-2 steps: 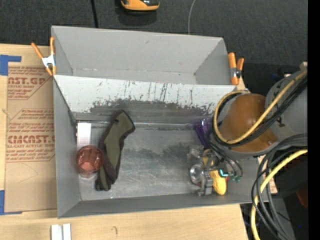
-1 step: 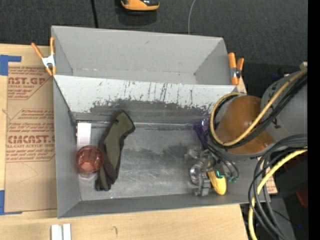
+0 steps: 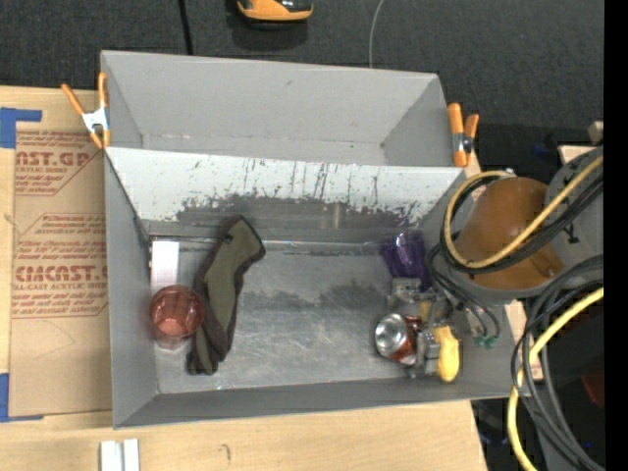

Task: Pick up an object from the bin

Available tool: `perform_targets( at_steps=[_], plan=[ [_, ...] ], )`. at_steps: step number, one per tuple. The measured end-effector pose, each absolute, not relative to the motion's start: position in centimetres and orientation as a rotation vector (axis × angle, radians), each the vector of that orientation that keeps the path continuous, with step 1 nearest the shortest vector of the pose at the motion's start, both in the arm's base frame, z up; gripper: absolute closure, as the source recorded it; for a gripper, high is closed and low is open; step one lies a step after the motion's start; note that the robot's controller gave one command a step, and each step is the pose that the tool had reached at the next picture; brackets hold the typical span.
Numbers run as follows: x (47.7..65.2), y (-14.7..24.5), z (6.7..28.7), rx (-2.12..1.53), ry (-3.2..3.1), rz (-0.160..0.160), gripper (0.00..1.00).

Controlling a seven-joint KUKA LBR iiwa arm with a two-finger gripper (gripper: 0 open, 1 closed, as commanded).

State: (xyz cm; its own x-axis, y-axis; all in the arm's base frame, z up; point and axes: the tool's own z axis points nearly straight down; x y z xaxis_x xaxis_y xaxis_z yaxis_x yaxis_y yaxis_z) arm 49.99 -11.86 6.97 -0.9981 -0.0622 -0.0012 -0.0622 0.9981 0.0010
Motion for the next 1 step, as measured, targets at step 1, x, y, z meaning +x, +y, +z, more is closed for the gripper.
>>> perform_targets(
  at_steps=[1],
  plan=[
    [49.52, -13.82, 6.94, -0.054, 3.141, 0.003, 1.0]
  ],
)
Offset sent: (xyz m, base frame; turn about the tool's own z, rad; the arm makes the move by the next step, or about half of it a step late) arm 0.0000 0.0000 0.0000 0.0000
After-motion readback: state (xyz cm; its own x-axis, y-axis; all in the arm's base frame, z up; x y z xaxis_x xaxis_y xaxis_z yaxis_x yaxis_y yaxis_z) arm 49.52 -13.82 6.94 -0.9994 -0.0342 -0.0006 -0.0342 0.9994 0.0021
